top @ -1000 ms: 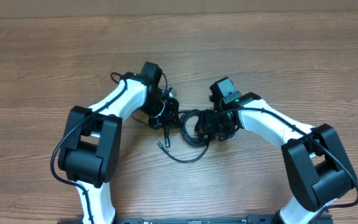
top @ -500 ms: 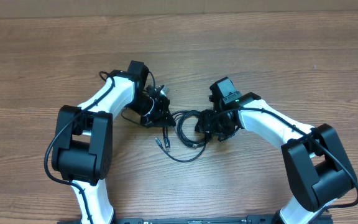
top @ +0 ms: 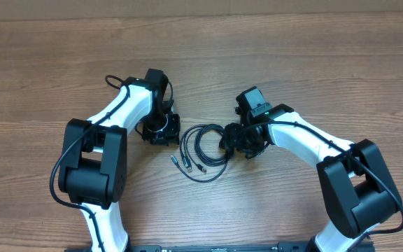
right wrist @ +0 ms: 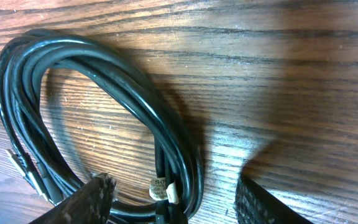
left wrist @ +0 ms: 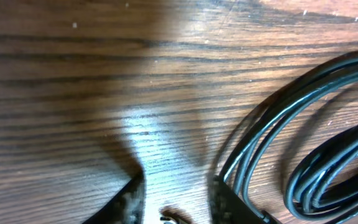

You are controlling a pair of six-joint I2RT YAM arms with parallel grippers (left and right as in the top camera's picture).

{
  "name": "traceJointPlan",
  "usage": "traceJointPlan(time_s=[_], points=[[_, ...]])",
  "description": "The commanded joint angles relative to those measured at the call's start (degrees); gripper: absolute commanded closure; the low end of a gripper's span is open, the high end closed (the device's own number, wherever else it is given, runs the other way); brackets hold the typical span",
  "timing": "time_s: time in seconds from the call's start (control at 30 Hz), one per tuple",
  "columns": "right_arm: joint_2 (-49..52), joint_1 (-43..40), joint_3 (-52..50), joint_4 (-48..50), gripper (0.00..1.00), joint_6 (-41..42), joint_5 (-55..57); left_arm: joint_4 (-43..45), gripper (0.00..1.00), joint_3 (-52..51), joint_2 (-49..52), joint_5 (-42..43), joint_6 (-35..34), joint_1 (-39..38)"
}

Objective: Untangle cables

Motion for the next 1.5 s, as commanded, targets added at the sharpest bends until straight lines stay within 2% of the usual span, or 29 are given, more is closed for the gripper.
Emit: traceJointPlan(time_s=[0.0,0.1,0.3,0.53,0.63,0.83,1.23,1.37,1.43,1.47], points=[[-0.1,0.0,-0.5,0.3,0.38,0.0,-0.3,-0.4,0.59,0.2,0.7,1.4,2.5,0.0],[-0.1,0.0,-0.5,0.3,0.39,0.0,-0.3,-0.9,0.53,0.2,0.7,1.1,5.1,-0.1],[-0.1,0.0,-0.5,0.3,0.38,0.0,-0.3,-0.8,0.52,0.0,0.7,1.2,5.2,-0.8],[-0.1,0.0,-0.5,0.3,0.38,-0.1,-0.3,-0.7,0.50,0.0,0.7,0.9,4.5,-5.0],[-0.1,0.0,-0.5,0.2,0.38,-0.1,-0.3,-0.2,0.53,0.0,0.8,-1.0,1.6,-6.9],[-0.1,0.0,-0.5,0.1,0.23,-0.1,-0.3,0.1,0.57,-0.1,1.2,-8.3,-3.9,-9.2],[-0.1,0.0,-0.5,0.1,0.24,1.7,-0.2,0.3,0.59,-0.1,1.2,-8.3,-4.4,-9.4],[-0.1,0.0,-0.5,-0.2,0.25,1.7,0.0,1.2,0.66,-0.1,1.2,-8.3,-4.4,-9.4],[-0.1,0.0,-0.5,-0.5,0.20,1.6,0.4,1.7,0.68,-0.2,1.2,-8.3,-4.4,-9.4],[-0.1,0.0,-0.5,-0.7,0.00,1.6,0.7,2.9,0.69,-0.5,1.2,-8.3,-4.4,-9.4]])
